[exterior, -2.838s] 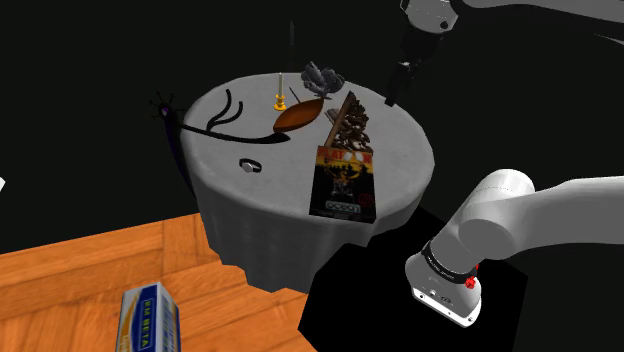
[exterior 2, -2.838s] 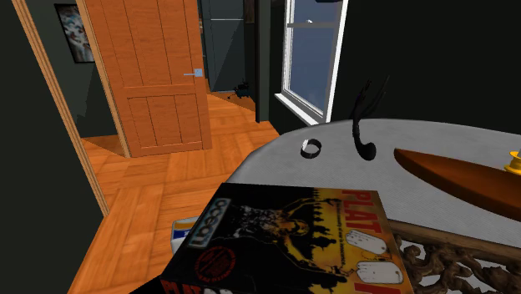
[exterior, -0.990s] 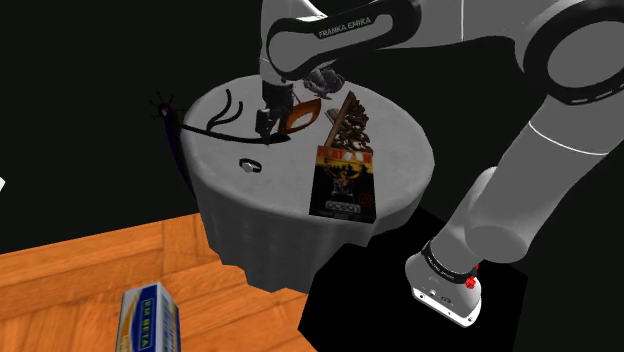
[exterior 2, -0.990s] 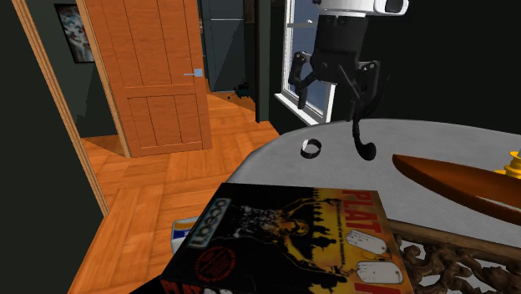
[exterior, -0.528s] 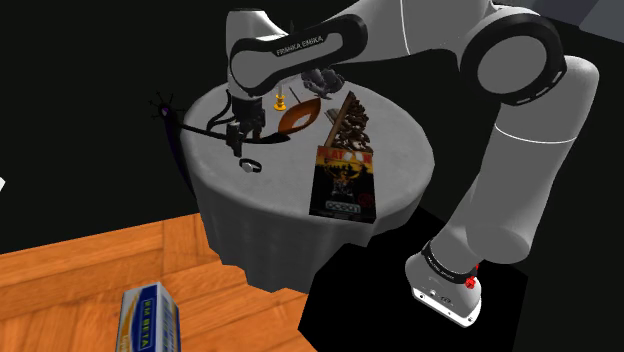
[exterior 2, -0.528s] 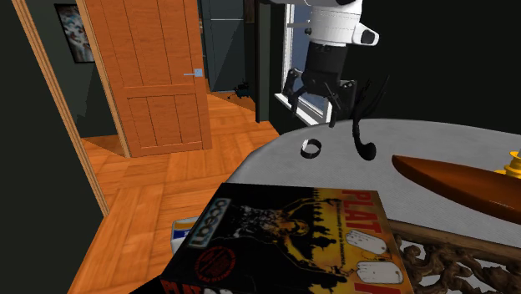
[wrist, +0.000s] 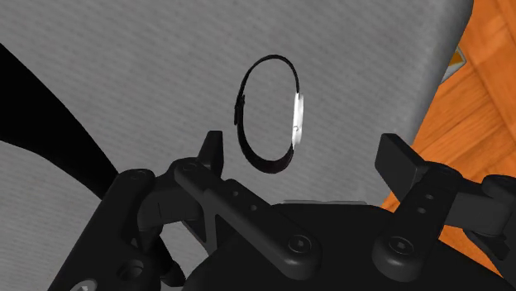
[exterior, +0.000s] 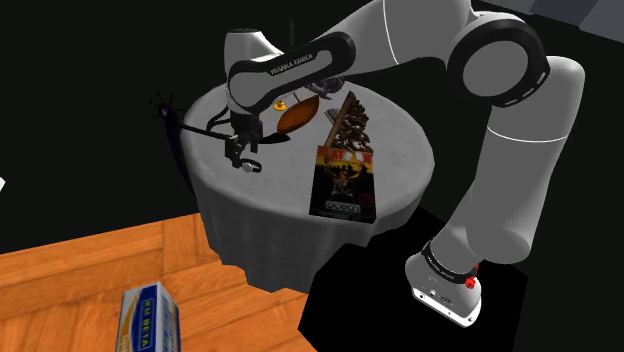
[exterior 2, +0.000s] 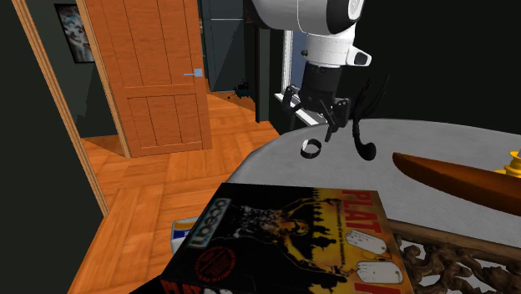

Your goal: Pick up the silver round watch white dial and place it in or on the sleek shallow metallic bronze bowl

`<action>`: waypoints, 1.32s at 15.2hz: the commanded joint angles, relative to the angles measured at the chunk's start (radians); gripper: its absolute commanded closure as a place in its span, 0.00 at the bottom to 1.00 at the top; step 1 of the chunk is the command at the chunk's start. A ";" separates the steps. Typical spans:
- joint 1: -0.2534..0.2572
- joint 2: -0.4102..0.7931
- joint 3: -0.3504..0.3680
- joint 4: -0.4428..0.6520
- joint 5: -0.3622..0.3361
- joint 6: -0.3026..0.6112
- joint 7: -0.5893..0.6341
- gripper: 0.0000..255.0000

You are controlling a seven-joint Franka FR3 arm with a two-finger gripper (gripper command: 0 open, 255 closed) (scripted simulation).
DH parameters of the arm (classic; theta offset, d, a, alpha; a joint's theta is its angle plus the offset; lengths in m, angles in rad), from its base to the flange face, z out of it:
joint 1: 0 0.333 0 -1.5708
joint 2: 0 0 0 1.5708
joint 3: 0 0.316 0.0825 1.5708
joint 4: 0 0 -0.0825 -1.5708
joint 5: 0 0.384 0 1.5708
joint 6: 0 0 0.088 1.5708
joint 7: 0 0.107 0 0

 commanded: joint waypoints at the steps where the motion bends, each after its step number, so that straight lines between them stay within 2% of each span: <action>1: 0.000 0.004 0.000 -0.003 0.000 0.009 -0.001 0.00; 7: 0.000 0.004 0.000 -0.003 0.000 0.008 -0.001 0.00; 8: 0.000 0.004 0.000 -0.003 0.000 0.008 -0.001 1.00; 17: 0.000 0.005 0.000 -0.003 0.000 0.009 -0.001 1.00; 20: -0.001 -0.013 0.000 0.013 0.001 -0.026 0.001 1.00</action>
